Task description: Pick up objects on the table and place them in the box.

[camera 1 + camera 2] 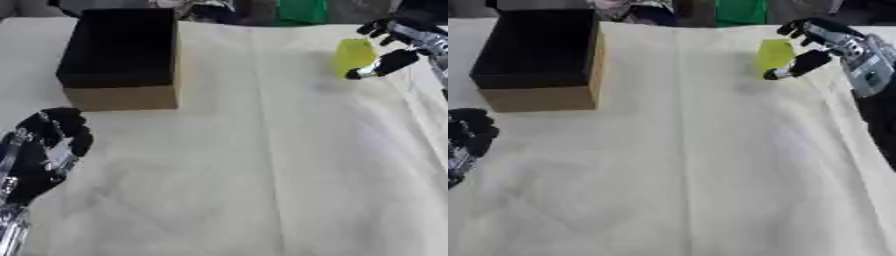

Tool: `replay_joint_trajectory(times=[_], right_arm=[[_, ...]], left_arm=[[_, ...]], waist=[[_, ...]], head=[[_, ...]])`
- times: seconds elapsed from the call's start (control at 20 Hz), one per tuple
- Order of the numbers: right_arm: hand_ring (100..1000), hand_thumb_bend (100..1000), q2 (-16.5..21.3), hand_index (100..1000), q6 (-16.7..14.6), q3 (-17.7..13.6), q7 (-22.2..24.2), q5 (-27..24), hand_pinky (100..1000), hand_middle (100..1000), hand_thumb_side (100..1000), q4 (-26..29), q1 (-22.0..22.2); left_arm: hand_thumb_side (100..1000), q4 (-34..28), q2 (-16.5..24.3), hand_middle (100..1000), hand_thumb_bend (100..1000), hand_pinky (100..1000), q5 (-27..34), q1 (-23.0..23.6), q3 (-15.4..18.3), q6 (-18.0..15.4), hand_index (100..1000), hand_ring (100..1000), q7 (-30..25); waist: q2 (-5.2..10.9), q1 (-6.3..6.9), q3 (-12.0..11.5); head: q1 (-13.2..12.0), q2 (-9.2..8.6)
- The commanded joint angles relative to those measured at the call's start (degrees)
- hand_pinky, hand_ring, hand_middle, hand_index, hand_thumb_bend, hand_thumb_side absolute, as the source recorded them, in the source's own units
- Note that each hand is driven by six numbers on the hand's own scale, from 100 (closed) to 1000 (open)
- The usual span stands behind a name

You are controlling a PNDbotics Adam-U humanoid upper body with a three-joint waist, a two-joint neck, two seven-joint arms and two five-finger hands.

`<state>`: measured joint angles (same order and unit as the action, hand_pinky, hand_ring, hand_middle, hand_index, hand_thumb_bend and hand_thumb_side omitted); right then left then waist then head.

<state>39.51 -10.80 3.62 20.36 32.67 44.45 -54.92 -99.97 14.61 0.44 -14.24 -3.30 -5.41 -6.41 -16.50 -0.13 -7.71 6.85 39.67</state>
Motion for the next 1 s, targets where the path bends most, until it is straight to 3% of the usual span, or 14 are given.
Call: replay_joint_trajectory(times=[0.05, 0.7, 1.0], right_arm=[[908, 653, 2.91, 904, 0.06, -0.79, -2.62, 0.35, 835, 859, 295, 1.27, -0.57], [878, 627, 2.93, 904, 0.18, -0.47, -12.02, 2.89, 798, 844, 275, -0.33, -0.27], [877, 626, 2.75, 904, 0.28, -0.36, -12.82, 3.66, 798, 843, 279, -0.85, -0.22]], left_arm=[[456, -1.38, 0.58, 592, 559, 677, -0.28, -0.71, 0.05, -0.16, 718, 617, -0.16], [462, -1.42, 0.41, 592, 554, 678, -0.31, -0.78, -0.15, -0.18, 718, 616, -0.33], [460, -1.51, 0.41, 592, 553, 679, -0.25, -1.09, -0.26, -0.2, 717, 616, -0.46]], waist=[[0.89, 0.3, -0.13], [0.32, 0.99, -0.63], [0.27, 1.01, -0.77]], head=[[0.34, -0.87], [0.34, -1.19], [0.36, -1.34]])
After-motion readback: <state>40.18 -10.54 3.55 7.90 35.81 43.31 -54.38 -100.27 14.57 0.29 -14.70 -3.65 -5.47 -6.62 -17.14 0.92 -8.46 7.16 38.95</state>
